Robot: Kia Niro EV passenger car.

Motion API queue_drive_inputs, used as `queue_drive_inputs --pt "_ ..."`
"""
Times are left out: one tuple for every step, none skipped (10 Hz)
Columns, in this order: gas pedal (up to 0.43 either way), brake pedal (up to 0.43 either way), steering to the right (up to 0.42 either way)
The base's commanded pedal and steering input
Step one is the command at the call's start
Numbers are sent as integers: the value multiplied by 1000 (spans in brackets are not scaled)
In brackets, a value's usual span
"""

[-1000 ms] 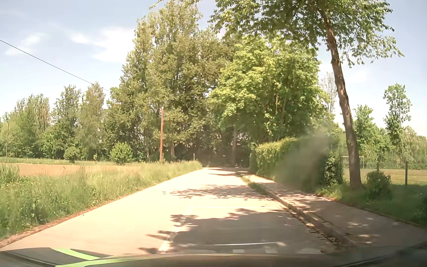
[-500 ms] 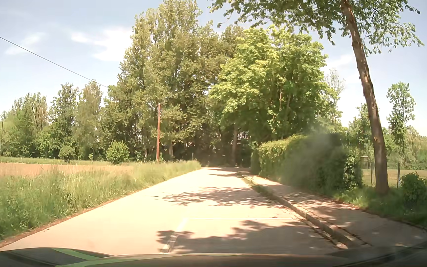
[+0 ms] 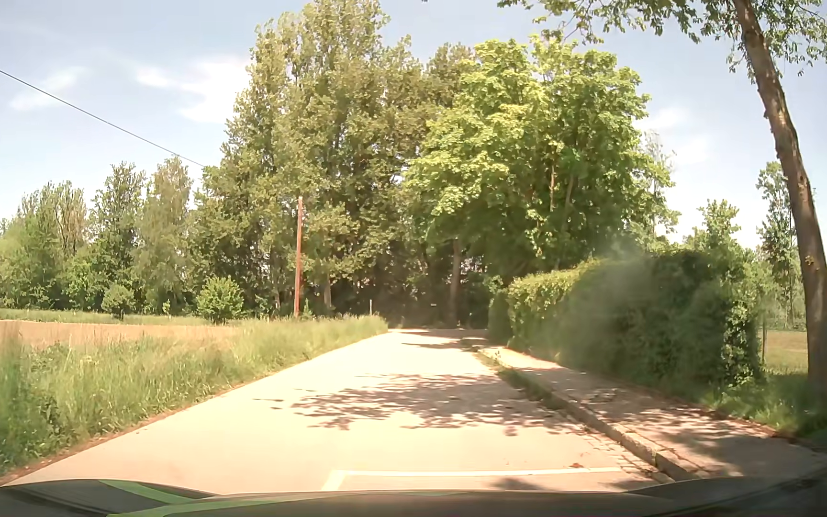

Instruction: Follow the waypoints while adhering to traffic rules and regulations

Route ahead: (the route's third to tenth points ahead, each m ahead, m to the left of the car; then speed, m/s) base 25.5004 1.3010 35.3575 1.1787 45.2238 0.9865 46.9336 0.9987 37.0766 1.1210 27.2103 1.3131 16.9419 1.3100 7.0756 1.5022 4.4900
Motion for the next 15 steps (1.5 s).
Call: queue_drive_inputs --pt "157 0 -1" --pt "157 0 -1" --pt "157 0 -1" --pt "157 0 -1" --pt "157 0 -1" --pt "157 0 -1" --pt "157 0 -1" --pt "157 0 -1" --pt "157 0 -1" --pt "157 0 -1" --pt "157 0 -1" --pt "157 0 -1" --pt "157 0 -1" --pt "157 0 -1" --pt "157 0 -1"
